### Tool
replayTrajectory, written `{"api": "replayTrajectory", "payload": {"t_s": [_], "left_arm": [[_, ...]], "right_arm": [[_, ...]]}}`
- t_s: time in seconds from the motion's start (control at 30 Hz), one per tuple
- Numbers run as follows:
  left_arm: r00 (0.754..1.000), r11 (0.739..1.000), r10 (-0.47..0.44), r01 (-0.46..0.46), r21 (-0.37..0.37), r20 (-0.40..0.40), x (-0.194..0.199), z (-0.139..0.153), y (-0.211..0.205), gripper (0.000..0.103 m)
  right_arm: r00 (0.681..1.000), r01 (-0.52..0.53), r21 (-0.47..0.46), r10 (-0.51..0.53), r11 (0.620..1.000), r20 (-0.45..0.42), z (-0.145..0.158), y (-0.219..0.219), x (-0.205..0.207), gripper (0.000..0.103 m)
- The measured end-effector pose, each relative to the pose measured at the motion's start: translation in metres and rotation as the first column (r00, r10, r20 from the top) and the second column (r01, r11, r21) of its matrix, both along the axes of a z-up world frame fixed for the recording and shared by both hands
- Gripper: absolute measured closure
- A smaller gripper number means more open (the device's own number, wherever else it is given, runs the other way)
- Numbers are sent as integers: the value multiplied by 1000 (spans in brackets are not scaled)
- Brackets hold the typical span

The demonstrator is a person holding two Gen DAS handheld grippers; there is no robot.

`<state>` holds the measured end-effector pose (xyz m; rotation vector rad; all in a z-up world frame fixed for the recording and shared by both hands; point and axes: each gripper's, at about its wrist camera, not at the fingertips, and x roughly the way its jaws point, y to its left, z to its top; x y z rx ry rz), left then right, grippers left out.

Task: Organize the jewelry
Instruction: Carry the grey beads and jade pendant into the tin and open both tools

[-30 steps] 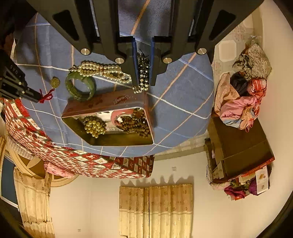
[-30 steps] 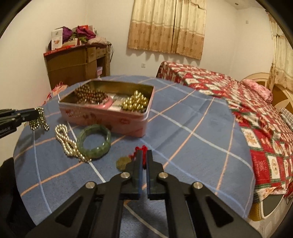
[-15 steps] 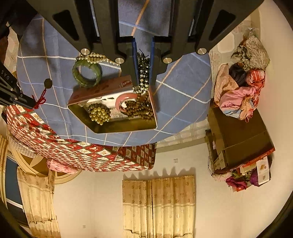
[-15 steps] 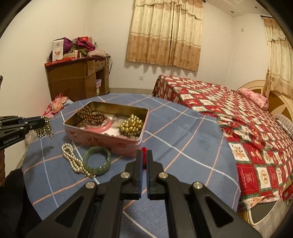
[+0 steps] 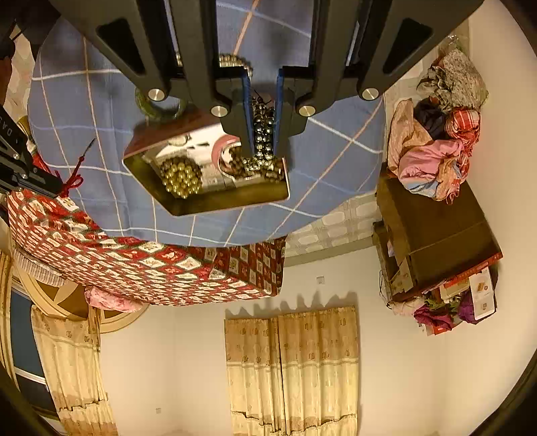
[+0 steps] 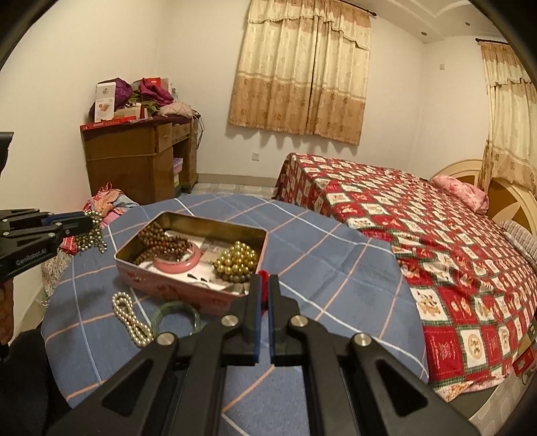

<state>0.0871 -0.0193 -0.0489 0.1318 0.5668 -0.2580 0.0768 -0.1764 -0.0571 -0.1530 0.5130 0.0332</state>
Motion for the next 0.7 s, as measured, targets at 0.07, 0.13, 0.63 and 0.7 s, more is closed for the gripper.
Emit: {"api": "replayTrajectory", "payload": {"t_s": [0.07, 0.13, 0.63, 0.7], "left_arm": [[1000, 1000, -1, 1, -3, 9, 3, 5, -2, 93], [1000, 1000, -6, 7, -3, 16, 7, 8, -4, 93], [999, 1000, -9, 9, 8, 31, 37, 18, -15, 93], [1000, 1000, -8, 8, 7, 30, 41, 18, -15, 93]], "right_arm": [[1000, -2, -2, 2, 1000, 8, 3, 1, 1, 99], [1000, -7, -8, 7, 1000, 15, 7, 3, 4, 99], [999, -28, -31, 29, 999, 26, 16, 11, 30, 99], [999, -28, -28, 29, 999, 28, 17, 12, 32, 99]]}}
